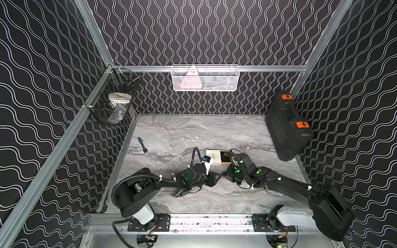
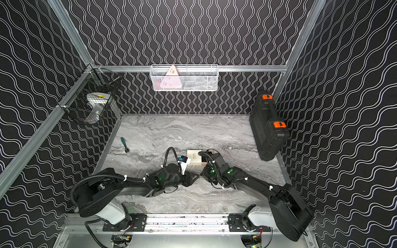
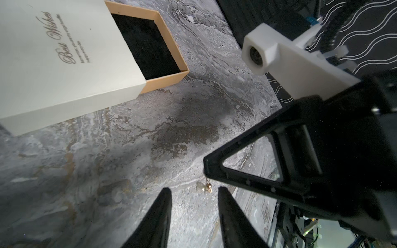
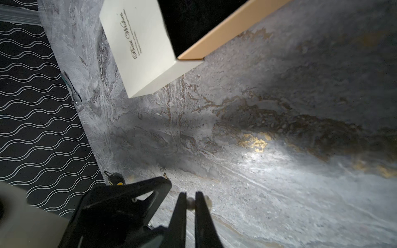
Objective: Place the earrings into the drawer-style jewelry box
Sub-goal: Pick up the earring from the center of the board.
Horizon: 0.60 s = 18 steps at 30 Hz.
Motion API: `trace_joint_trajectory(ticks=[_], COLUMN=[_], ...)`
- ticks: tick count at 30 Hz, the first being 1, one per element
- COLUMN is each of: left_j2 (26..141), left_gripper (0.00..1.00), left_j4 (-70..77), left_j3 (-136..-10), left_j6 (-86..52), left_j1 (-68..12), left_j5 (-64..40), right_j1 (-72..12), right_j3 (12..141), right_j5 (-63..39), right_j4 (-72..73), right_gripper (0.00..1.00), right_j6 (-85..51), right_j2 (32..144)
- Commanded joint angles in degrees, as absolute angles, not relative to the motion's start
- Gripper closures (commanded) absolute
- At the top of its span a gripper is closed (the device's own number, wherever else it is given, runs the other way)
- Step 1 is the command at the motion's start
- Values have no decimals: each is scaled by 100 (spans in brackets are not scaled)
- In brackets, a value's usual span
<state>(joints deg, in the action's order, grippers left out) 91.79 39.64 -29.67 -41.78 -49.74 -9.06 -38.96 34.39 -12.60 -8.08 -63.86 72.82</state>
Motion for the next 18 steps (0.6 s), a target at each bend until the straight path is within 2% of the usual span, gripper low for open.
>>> trace_joint_trajectory(ticks=[1, 13, 18], left_j2=[9326, 9615, 9556], left_gripper=[60, 73, 75], left_j4=[4535, 4931, 4856], left_j3=[-2984, -3021, -3006], left_j6=[-4377, -4465, -4403], left_j1=[-4975, -4976, -4975], left_j5=[-1078, -1310, -1235], right_j1=[-3889, -3841, -3823], right_j3=[3437, 3434, 3463], right_j5=[-1274, -1363, -1354], right_j4=[-665, -647, -703], right_gripper=[94, 94, 95], right_j6=[-6504, -6515, -6478], right_j2=[7242, 7179, 7172])
